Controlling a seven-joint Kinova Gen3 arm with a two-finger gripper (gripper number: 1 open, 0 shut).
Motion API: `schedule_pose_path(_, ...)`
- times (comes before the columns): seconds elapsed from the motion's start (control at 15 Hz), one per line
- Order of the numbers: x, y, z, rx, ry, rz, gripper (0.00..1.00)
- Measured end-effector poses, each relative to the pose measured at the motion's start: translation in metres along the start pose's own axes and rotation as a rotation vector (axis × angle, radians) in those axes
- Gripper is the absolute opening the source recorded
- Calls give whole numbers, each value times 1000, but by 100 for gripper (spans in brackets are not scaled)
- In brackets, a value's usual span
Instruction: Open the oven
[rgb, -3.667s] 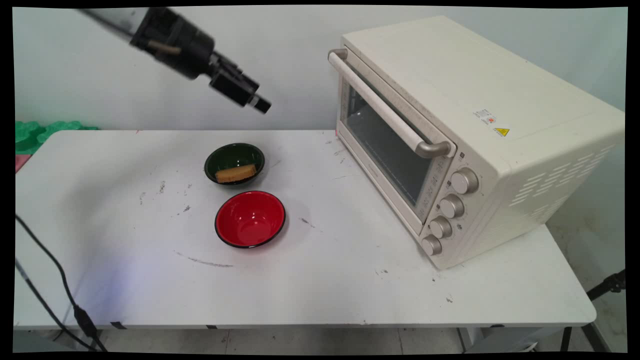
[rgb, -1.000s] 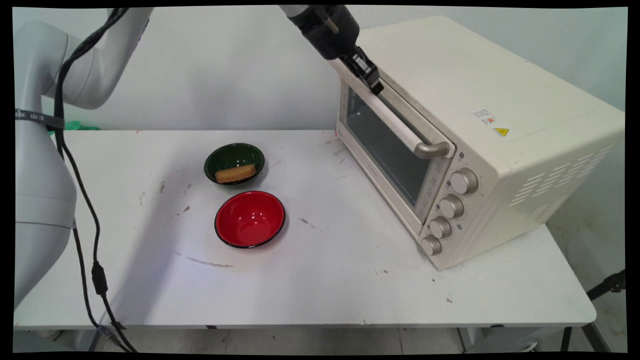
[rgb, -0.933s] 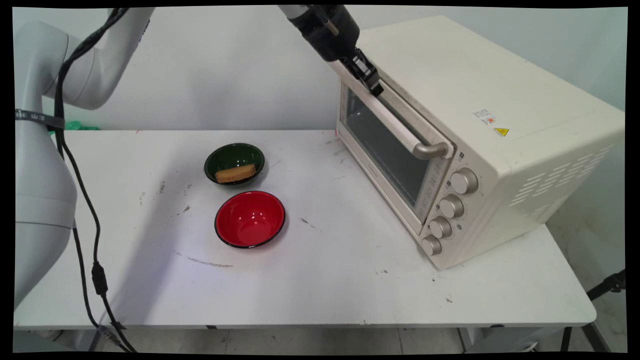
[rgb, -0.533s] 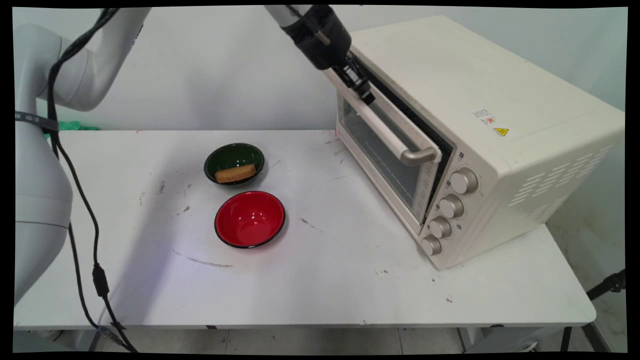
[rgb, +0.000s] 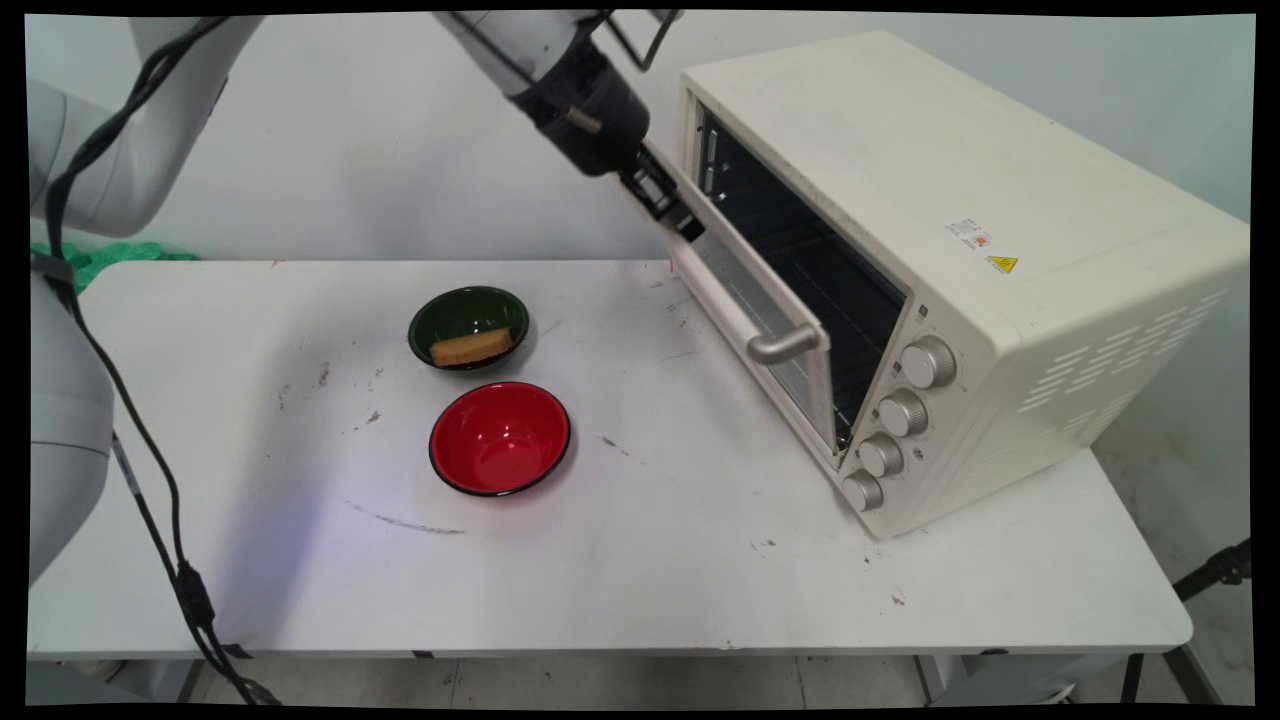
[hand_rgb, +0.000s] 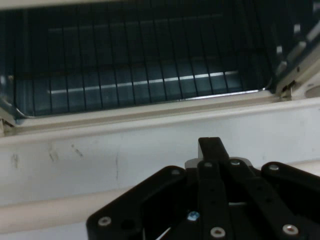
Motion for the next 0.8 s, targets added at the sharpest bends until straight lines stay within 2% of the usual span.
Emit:
schedule_pose_path(0.33, -28, 5, 4, 3, 11, -3, 0)
schedule_pose_path(0.8, -71, 6, 3, 33, 20, 5, 0)
